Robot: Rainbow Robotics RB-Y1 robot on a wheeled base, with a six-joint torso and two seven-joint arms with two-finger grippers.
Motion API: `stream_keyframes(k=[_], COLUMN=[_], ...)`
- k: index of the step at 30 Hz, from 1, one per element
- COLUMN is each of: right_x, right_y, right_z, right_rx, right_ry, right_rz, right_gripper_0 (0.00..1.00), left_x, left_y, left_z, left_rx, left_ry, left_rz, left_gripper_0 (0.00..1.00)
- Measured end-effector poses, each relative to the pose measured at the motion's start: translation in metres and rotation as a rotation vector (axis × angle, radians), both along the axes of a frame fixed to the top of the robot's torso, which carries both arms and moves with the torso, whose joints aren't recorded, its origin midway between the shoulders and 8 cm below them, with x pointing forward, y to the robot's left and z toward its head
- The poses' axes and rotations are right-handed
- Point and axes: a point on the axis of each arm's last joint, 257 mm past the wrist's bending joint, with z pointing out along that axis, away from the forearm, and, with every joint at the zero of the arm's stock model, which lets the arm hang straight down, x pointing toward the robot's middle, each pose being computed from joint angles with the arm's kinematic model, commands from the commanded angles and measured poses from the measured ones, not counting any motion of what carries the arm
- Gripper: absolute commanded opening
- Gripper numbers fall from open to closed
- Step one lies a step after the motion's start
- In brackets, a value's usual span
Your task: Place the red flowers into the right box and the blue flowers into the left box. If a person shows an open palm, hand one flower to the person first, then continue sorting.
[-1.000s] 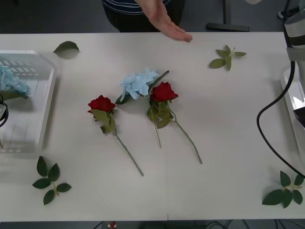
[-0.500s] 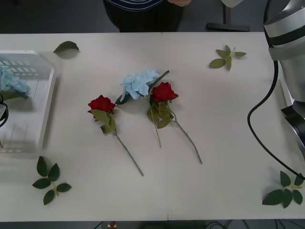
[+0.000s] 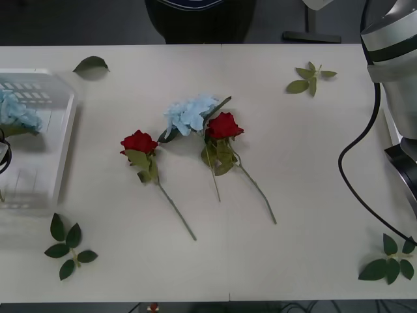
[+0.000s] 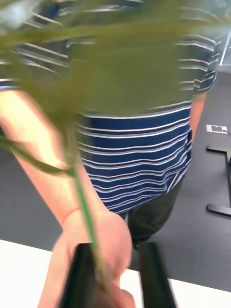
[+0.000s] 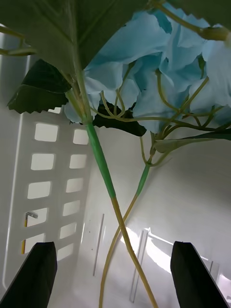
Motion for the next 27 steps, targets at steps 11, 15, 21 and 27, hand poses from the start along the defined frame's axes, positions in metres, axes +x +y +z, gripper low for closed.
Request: stream_keyframes(k=[11, 15, 21, 27], right_x=[-0.0001, -0.0001, -0.0001, 0.0], right_y=[0.0004, 0.0004, 0.0004, 0.0002], right_z=[0.0007, 0.0007, 0.0007, 0.0003], right_rx=[0.001, 0.001, 0.001, 0.001], right_ry=[-0.003, -0.003, -0.003, -0.002], right_rz=[0.002, 0.002, 0.002, 0.001], right_gripper_0=[0.94, 0.95, 0.95, 0.94], left_x=[0.0, 0.0, 0.0, 0.0], left_y=[0.0, 0.0, 0.0, 0.0], left_z=[0.0, 0.0, 0.0, 0.0], left_rx=[0.0, 0.0, 0.0, 0.0], left_ry=[0.0, 0.0, 0.0, 0.0], left_rz=[0.0, 0.0, 0.0, -0.001], left_gripper_0=[0.68, 0.68, 0.69, 0.68])
